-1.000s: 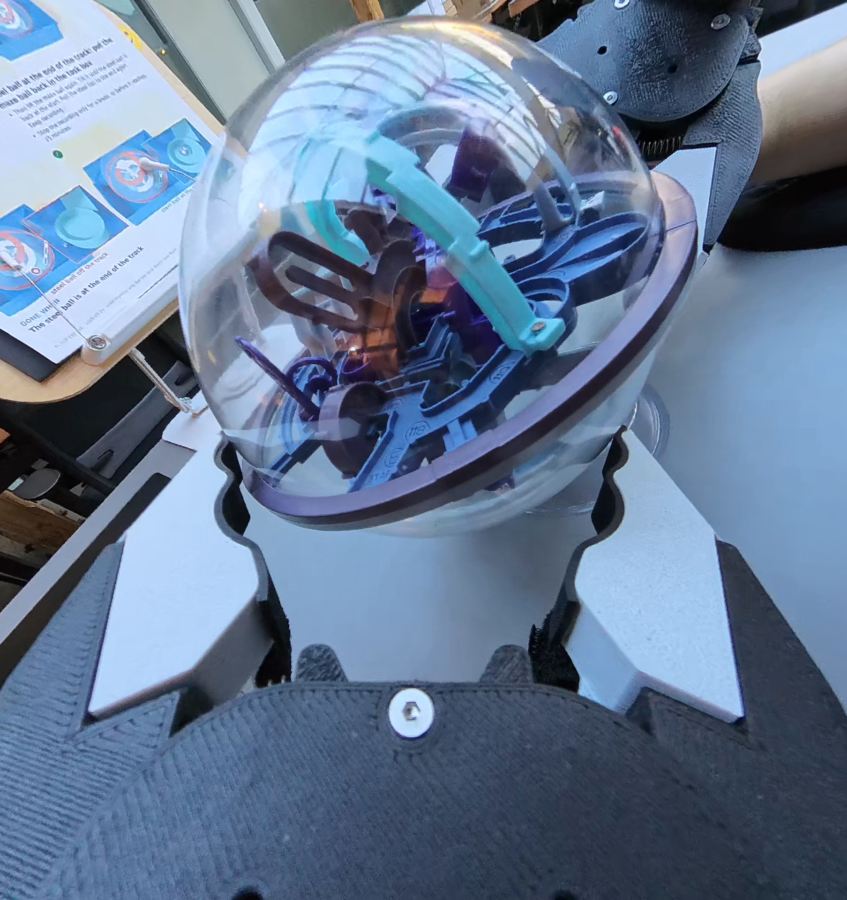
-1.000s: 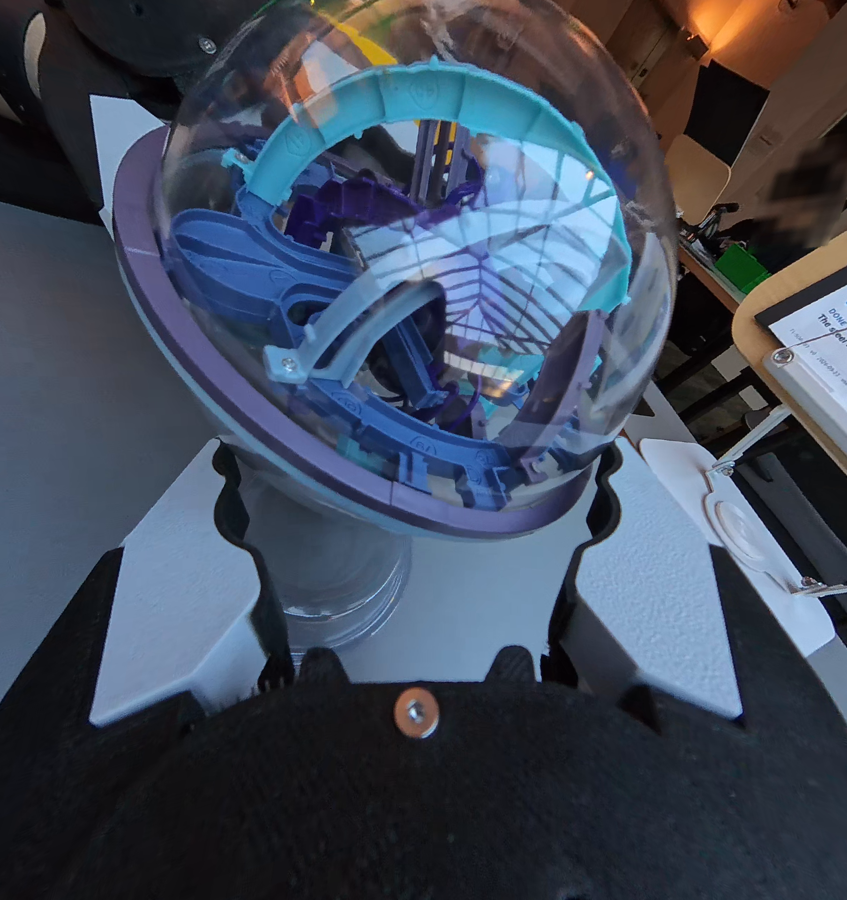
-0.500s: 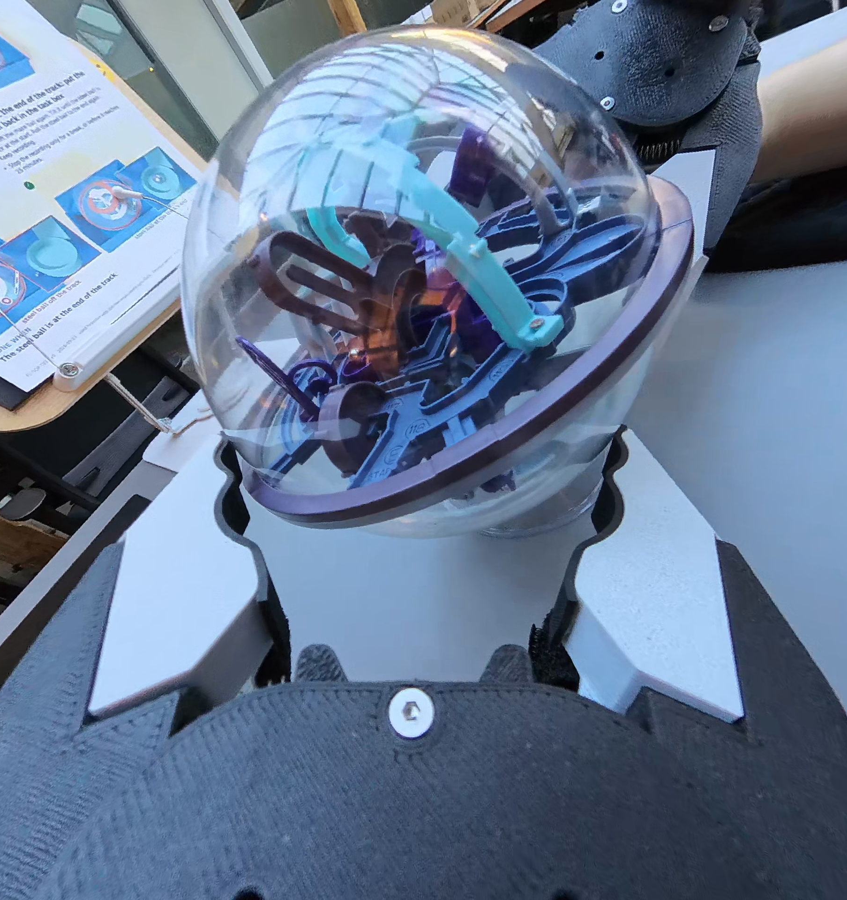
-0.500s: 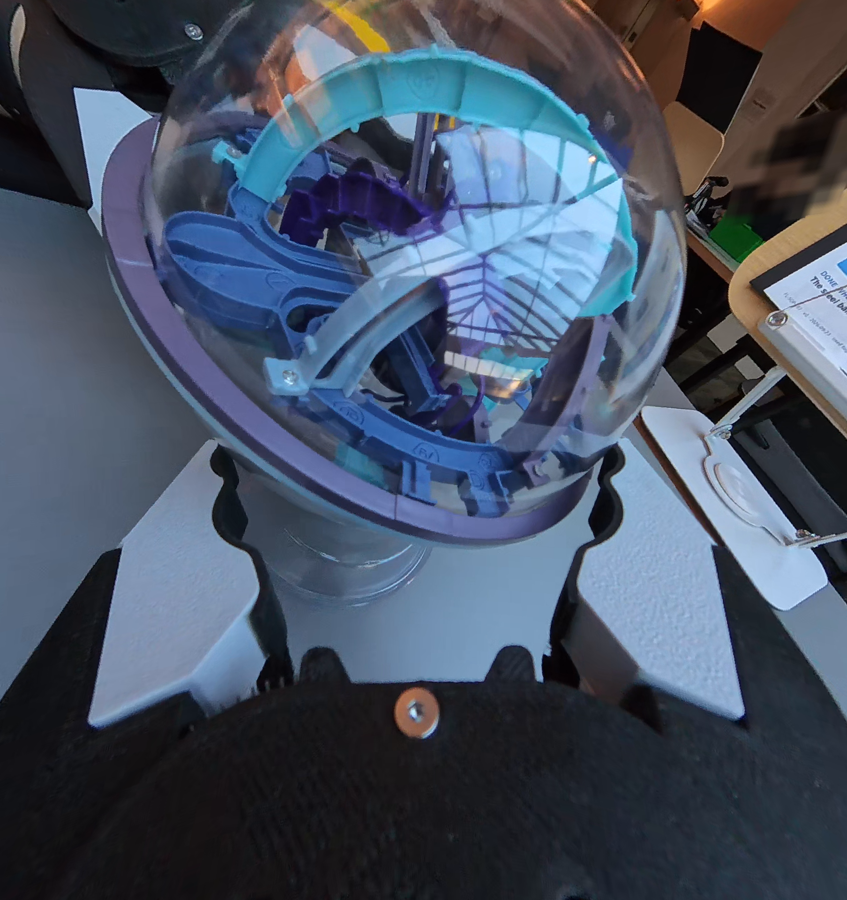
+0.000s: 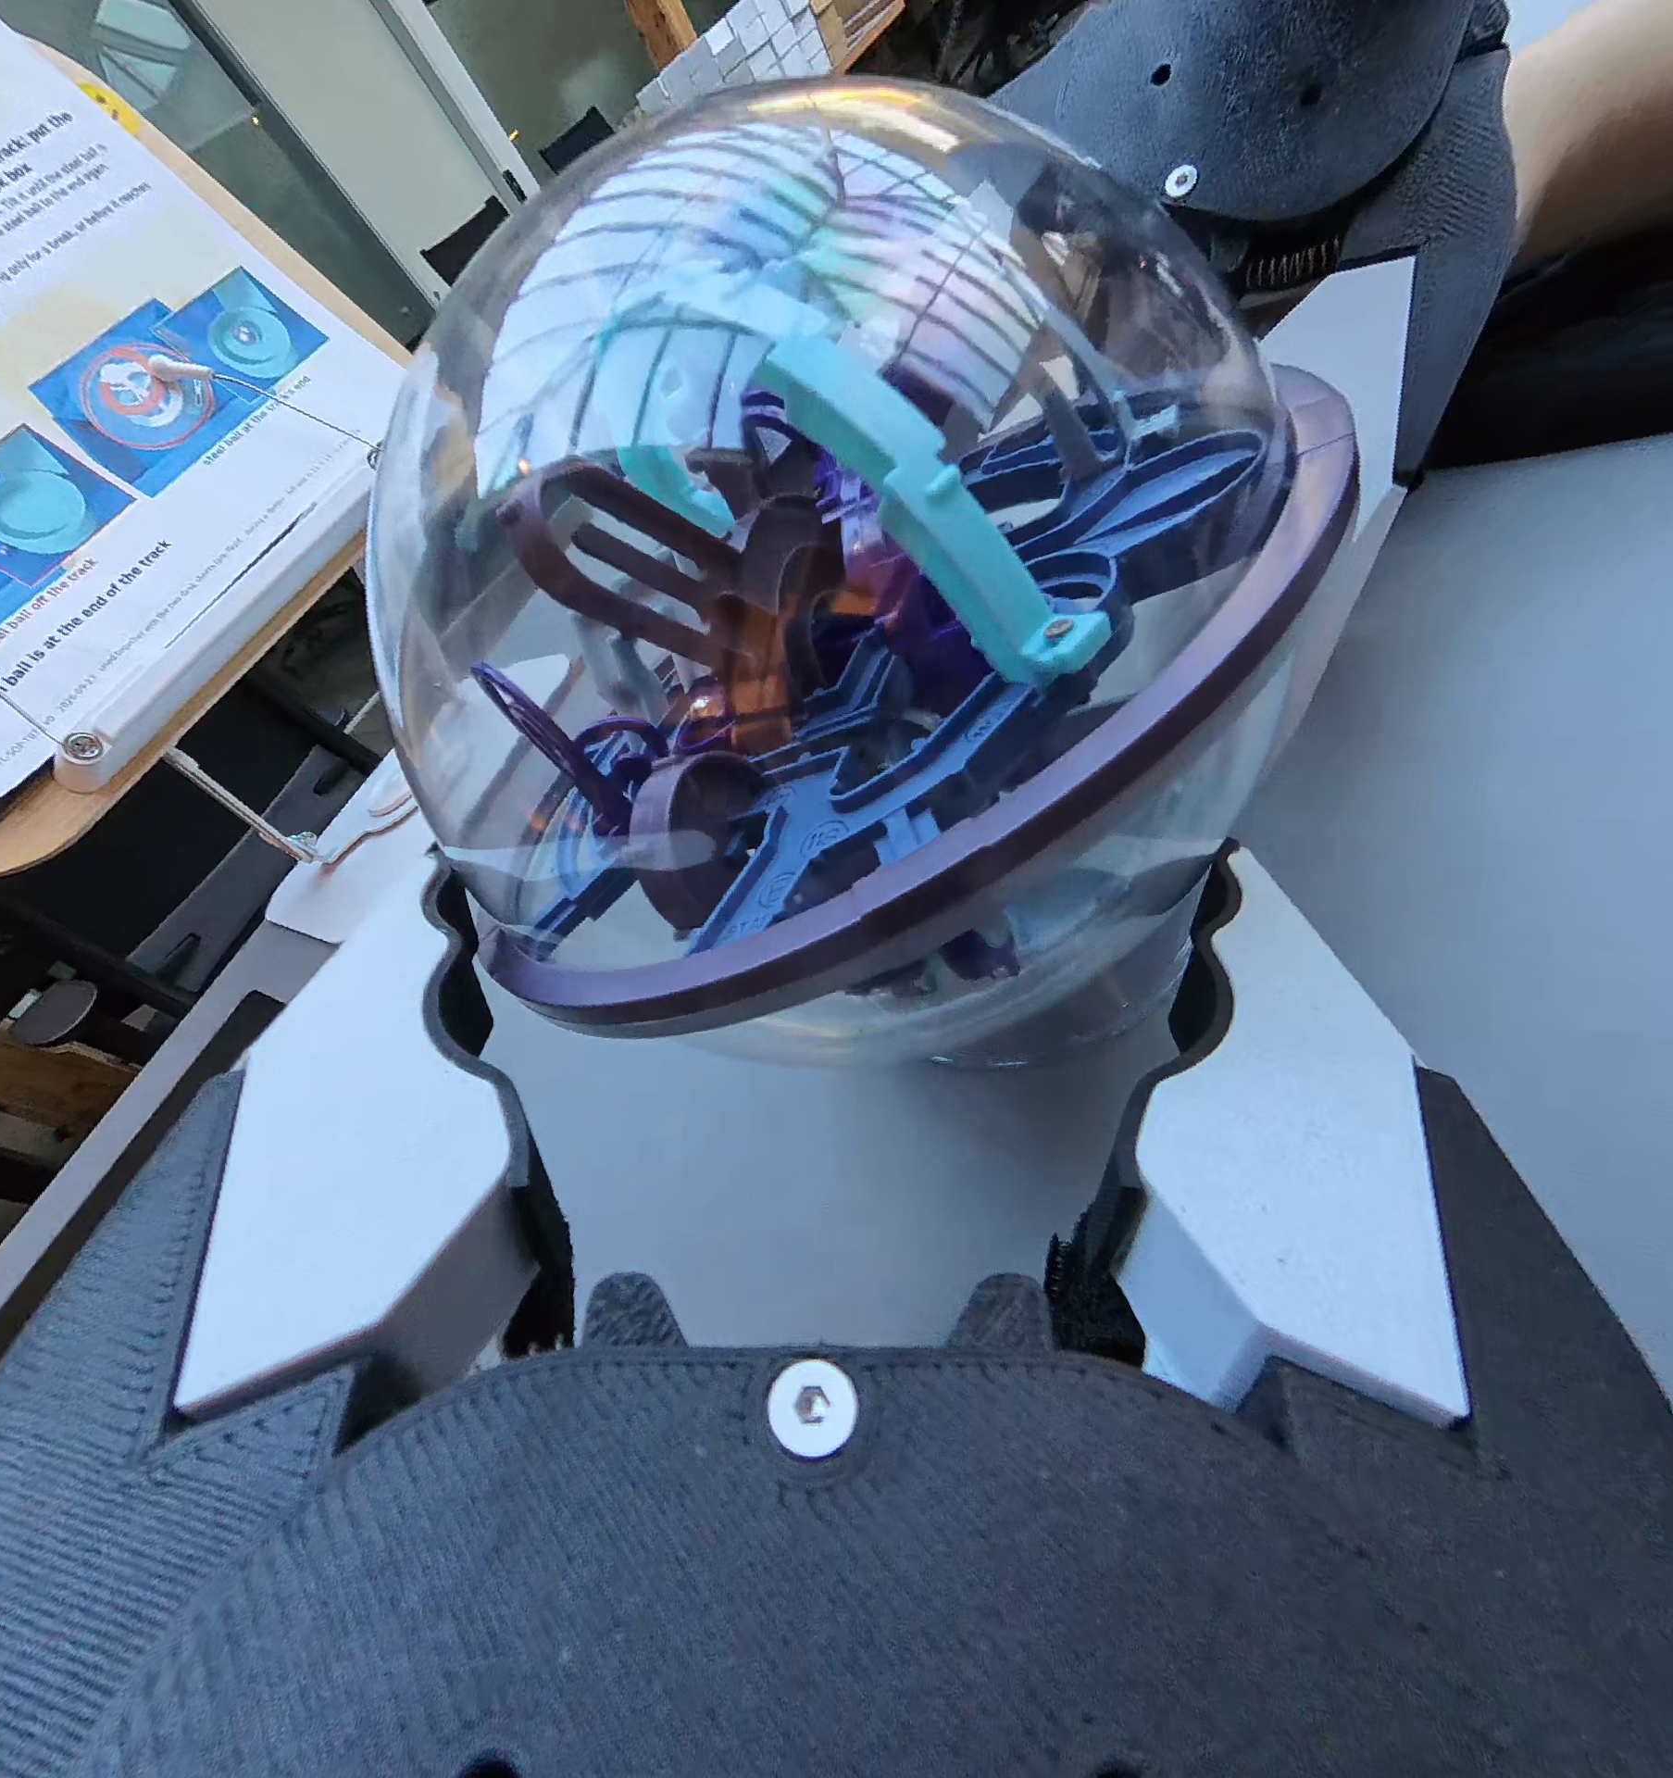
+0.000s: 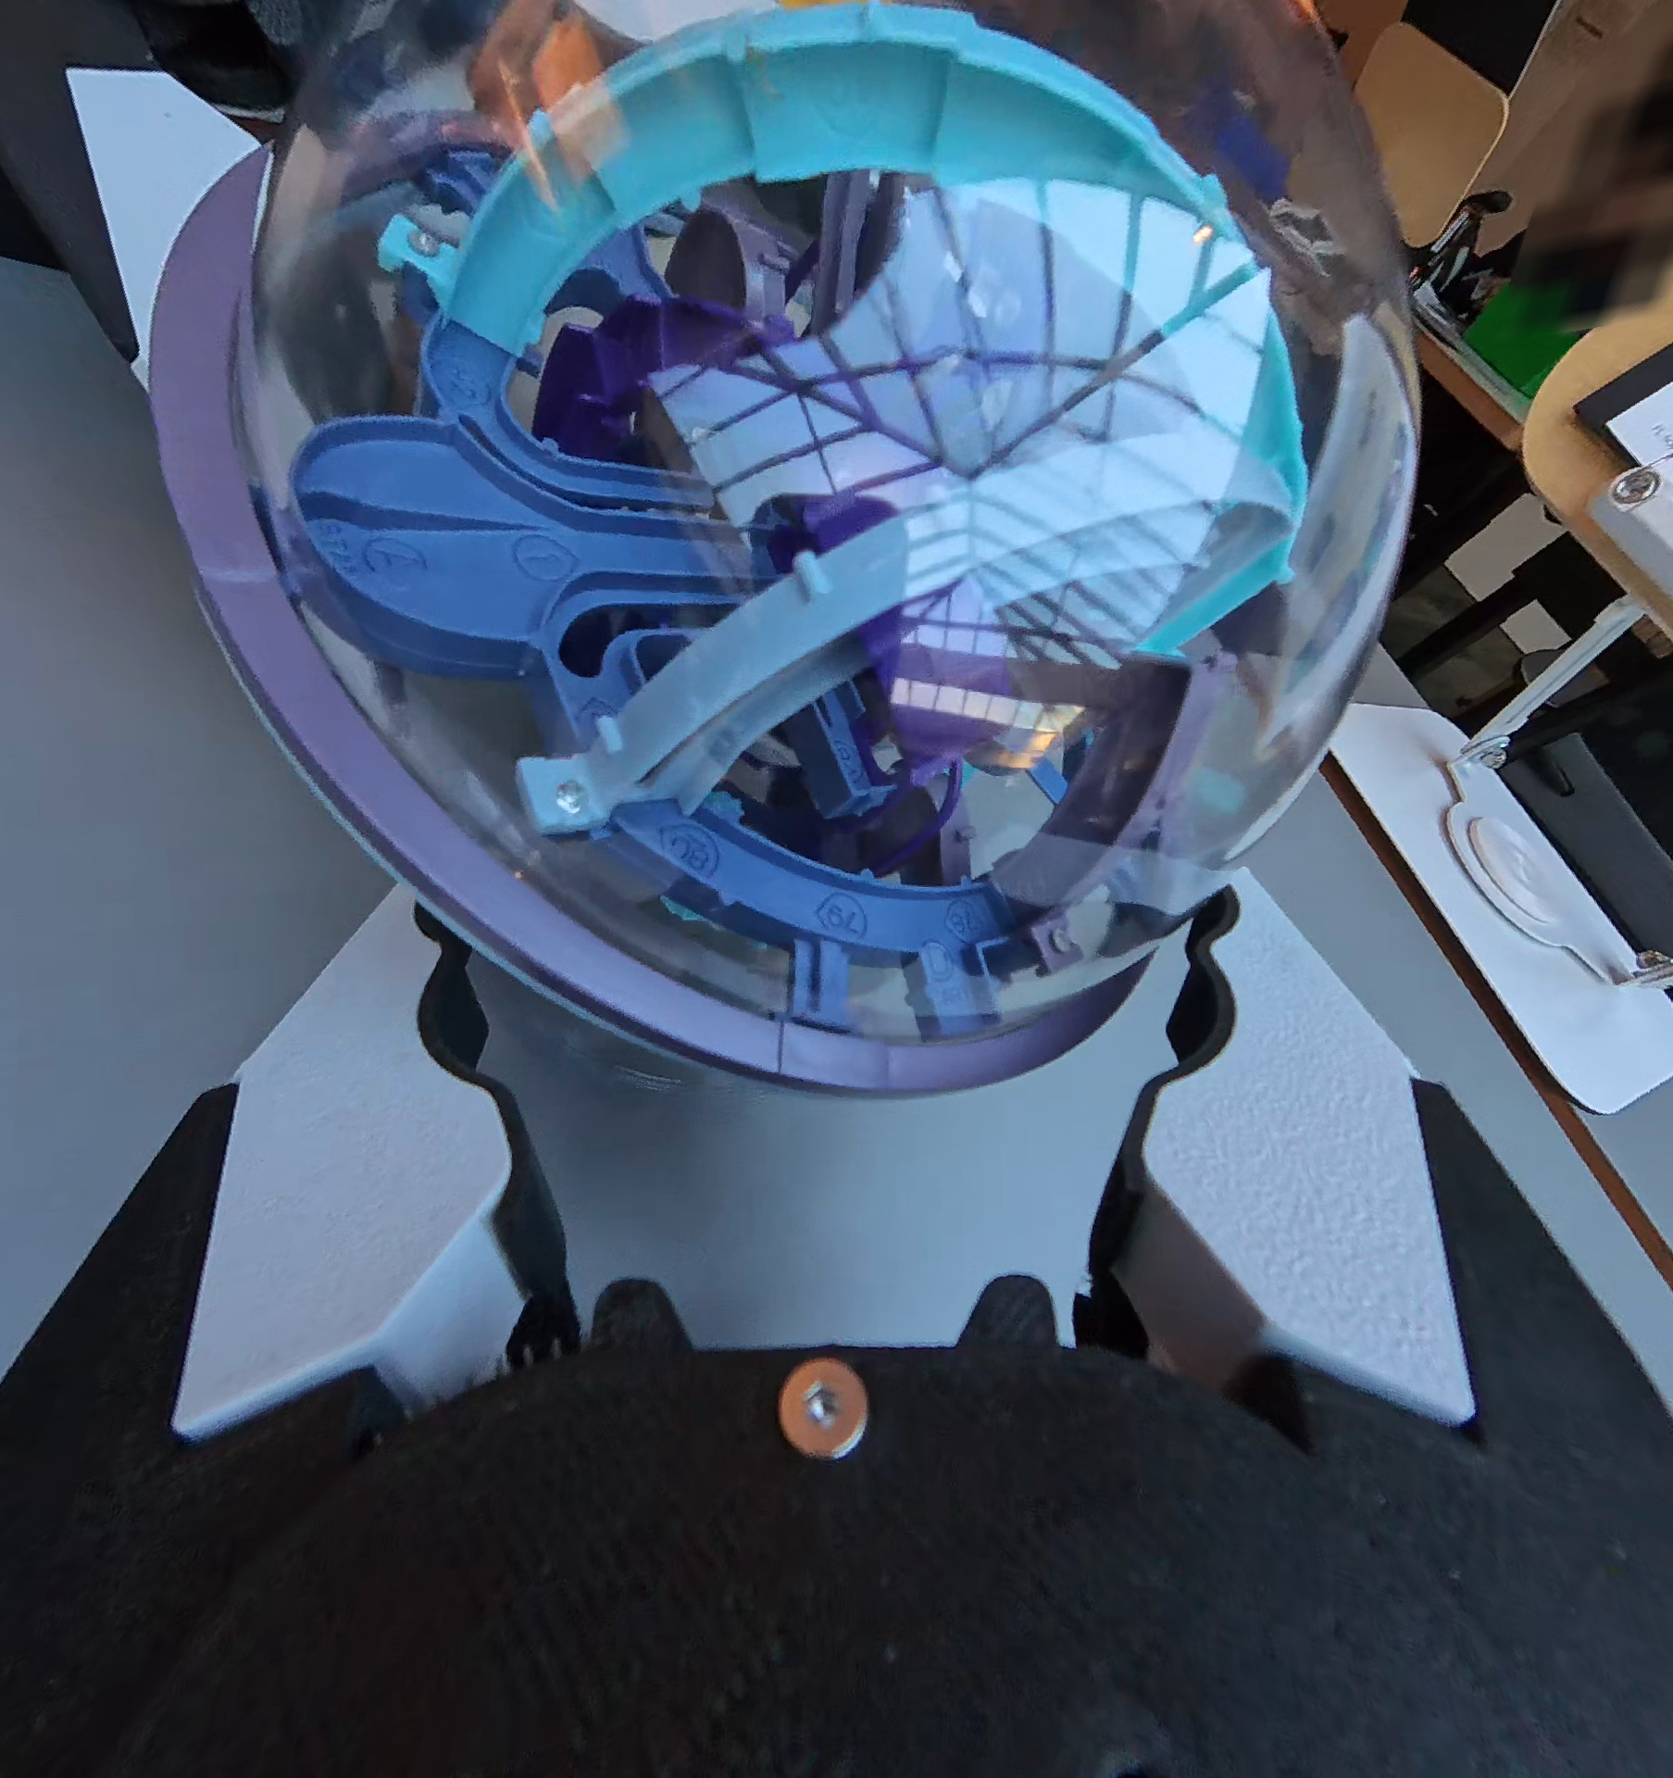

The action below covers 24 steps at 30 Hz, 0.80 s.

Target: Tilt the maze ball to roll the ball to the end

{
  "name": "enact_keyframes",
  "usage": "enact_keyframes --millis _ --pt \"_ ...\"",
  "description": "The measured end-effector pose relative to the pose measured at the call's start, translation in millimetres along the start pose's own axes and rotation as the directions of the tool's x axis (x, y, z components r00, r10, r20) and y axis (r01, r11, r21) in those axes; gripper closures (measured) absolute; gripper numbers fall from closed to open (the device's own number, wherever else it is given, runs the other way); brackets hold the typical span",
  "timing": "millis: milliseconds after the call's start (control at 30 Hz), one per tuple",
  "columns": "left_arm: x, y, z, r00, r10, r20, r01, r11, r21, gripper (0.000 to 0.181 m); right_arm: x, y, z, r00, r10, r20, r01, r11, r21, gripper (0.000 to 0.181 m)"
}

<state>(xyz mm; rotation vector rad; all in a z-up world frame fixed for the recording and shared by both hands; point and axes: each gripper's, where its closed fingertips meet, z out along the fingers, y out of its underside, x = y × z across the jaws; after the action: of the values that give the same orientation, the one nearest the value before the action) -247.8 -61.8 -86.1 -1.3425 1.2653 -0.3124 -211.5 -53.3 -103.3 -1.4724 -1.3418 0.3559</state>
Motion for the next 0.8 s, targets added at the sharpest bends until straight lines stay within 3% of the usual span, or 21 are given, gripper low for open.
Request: enact_keyframes --millis 400,600,700,800 --pt "4.3 -3.5 0.9 1.000 0.006 -0.017 -0.006 1.000 0.007 0.037 -3.4 9.5 -0.9 0.999 0.024 0.026 -0.023 0.999 -0.032 0.036" --pt "5.1 -5.4 -0.2 1.000 -0.004 -0.017 0.004 1.000 0.012 0.037 -18.3 16.6 -14.6 0.993 0.039 0.109 -0.031 0.997 -0.075 0.029" --pt "5.1 -7.4 -1.9 0.999 -0.025 -0.027 0.026 0.999 0.025 0.039 -24.5 9.9 -30.9 0.973 0.144 0.181 -0.138 0.989 -0.045 0.029" --pt "5.9 -7.8 -2.3 0.998 -0.055 -0.043 0.056 0.998 0.030 0.039 -8.1 -17.3 -48.6 0.917 0.306 0.256 -0.330 0.942 0.057 0.030"
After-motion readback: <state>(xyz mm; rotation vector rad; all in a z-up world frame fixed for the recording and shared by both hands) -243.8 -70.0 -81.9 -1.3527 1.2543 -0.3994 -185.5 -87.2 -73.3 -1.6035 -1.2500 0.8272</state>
